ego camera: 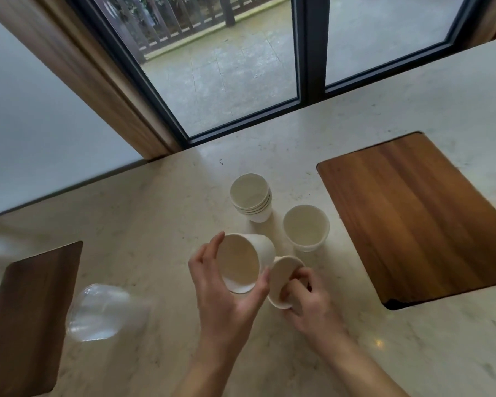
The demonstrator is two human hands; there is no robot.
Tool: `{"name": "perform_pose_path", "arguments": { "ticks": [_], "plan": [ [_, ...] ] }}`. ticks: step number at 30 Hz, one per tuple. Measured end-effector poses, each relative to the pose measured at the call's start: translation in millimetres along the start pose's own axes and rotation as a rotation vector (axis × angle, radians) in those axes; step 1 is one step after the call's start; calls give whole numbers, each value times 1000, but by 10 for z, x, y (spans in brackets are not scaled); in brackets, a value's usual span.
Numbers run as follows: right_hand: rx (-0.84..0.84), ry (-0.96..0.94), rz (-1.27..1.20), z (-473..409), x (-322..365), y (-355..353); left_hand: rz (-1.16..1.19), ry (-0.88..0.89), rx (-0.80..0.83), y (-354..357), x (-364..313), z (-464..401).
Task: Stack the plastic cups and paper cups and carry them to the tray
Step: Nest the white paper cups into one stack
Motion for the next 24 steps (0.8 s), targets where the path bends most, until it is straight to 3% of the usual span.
{"name": "perform_pose_path", "arguments": {
  "ticks": [6,10,14,20,24],
  "plan": [
    [103,-39,44,-25,58,61,6,76,-11,-76,-3,196],
    [88,-91,-23,-54,190,29,-54,-22,72,16,128,267],
    [-51,-148,-97,74,185,-106,-102,-133,69,30,306,214],
    [-369,-46,55,-141,83,-517,-282,-126,286,213,446,213],
    [-279,100,-36,-492,-35,-664,-297,-136,356,256,553,245]
  ]
}}
Point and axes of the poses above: each hand's wrist, its own z-axis away from the middle knuckle, its own y-axis out of the palm, x = y × z, the point moved 1 cm from there along -z, towards the middle knuckle, and after that the axes turned 8 degrees about x, right-handed, at the moved point
